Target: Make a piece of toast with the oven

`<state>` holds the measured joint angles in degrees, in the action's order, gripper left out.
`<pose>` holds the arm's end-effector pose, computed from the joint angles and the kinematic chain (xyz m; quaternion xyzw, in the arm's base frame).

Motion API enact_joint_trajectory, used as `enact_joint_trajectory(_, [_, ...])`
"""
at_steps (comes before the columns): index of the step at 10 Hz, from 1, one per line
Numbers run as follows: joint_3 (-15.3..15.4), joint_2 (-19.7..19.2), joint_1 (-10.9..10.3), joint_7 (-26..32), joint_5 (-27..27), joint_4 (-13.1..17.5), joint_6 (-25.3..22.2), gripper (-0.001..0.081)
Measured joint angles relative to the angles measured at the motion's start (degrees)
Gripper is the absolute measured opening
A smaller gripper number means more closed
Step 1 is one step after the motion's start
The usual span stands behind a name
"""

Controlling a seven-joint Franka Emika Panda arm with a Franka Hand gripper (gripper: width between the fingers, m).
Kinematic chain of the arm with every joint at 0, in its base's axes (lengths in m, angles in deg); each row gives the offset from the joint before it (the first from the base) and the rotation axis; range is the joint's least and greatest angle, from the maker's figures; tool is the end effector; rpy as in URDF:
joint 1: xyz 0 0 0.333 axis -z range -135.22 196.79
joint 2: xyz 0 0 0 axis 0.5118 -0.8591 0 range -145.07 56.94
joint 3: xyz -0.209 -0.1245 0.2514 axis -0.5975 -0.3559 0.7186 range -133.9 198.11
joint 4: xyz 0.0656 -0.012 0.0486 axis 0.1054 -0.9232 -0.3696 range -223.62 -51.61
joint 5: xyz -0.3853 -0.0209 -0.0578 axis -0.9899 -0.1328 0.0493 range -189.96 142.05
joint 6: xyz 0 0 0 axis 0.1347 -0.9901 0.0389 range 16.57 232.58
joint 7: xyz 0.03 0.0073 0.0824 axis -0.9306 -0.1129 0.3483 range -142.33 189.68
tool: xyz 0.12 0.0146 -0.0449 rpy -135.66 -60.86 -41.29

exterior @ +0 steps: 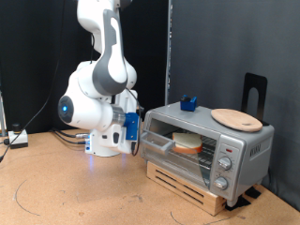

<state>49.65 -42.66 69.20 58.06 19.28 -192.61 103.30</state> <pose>0.3448 -0.0327 0.3044 -0.8273 0.0586 0.2445 0.5024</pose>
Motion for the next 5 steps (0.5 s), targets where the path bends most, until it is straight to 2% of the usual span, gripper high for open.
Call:
enact_joint_trajectory(3, [3.2,2.8,-2.3,-2.5,3.6,-2.7,0.4,0.0808])
enact_joint_trajectory(5, [4.2,4.0,-2.8,-3.6,4.4,-4.3,2.1,0.0808])
